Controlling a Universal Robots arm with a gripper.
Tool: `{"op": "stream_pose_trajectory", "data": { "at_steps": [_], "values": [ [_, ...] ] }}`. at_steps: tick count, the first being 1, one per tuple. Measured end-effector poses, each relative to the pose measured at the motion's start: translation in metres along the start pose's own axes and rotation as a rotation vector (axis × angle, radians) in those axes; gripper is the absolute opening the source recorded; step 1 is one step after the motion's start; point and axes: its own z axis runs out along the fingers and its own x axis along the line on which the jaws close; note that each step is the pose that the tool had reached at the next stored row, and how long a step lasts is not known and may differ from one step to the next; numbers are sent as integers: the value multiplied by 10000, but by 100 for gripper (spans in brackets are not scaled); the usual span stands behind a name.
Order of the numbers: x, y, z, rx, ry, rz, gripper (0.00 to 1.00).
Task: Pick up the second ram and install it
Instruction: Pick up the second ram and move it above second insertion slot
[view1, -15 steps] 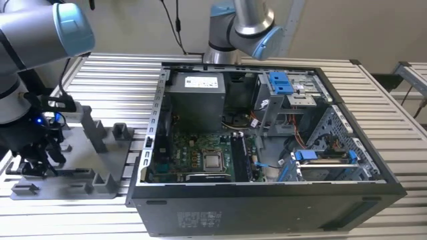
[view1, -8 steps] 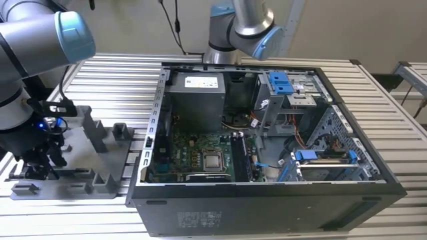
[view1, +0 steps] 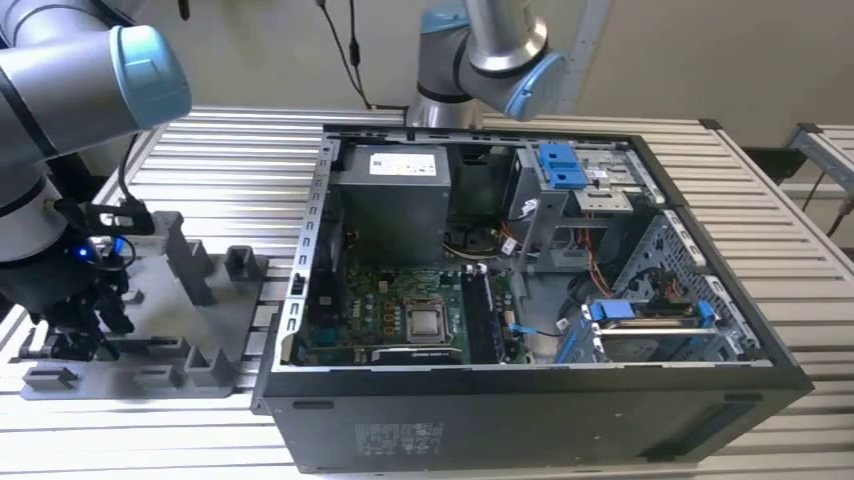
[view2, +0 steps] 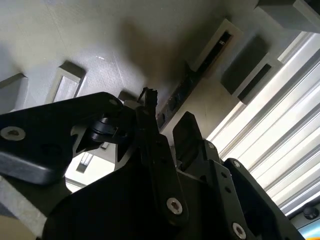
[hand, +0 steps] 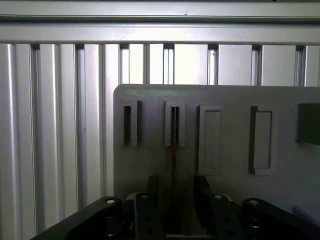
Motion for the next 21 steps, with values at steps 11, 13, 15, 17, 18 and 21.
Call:
{"op": "stream_pose_trajectory", "data": {
  "at_steps": [11,13,15,17,18,21],
  "values": [
    [0,0,0,1,0,-3,53],
    [0,0,0,1,0,-4,41],
    [0,0,0,0,0,-5,35],
    [0,0,0,0,0,-6,29],
    [0,0,0,0,0,-6,29],
    [0,0,0,0,0,-7,29]
  ]
}}
